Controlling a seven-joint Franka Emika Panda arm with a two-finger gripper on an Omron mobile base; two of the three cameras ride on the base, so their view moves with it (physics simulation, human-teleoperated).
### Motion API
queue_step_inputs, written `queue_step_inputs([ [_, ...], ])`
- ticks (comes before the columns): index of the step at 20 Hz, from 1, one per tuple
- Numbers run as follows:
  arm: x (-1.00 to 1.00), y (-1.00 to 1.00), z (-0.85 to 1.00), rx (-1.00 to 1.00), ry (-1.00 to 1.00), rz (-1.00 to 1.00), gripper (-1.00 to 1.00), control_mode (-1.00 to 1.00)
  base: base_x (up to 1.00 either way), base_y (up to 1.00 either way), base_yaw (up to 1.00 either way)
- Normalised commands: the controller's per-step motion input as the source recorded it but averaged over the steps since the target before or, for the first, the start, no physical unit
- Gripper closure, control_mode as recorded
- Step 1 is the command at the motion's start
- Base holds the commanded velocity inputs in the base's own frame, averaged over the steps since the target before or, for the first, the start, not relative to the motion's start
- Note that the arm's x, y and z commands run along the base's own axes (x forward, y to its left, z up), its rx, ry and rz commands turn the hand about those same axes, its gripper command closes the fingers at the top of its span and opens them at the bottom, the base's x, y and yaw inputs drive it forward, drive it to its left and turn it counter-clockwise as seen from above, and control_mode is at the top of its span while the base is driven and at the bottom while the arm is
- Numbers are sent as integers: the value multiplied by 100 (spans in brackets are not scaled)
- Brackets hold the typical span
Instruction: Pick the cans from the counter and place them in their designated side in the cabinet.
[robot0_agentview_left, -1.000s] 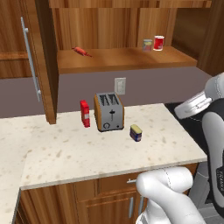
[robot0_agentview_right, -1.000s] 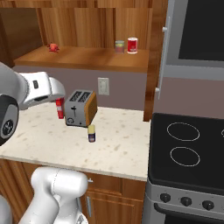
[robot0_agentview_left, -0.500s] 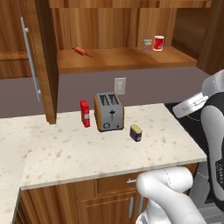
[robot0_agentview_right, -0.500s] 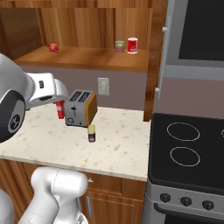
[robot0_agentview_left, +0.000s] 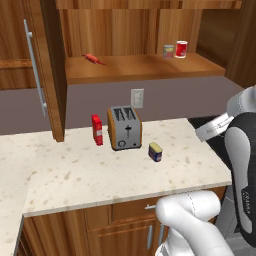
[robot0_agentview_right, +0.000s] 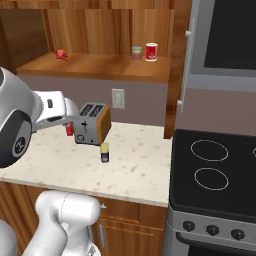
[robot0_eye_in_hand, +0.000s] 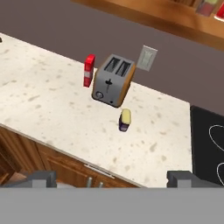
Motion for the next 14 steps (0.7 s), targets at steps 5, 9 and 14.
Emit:
queue_step_inputs([
  [5,2,-2,-22,-1,0,-2,-100,-100,0,0,0],
  [9,13,0,-18,0,0,-1,-100,-100,0,0,0],
  [14,12,0,-17,0,1,-2,-100,-100,0,0,0],
])
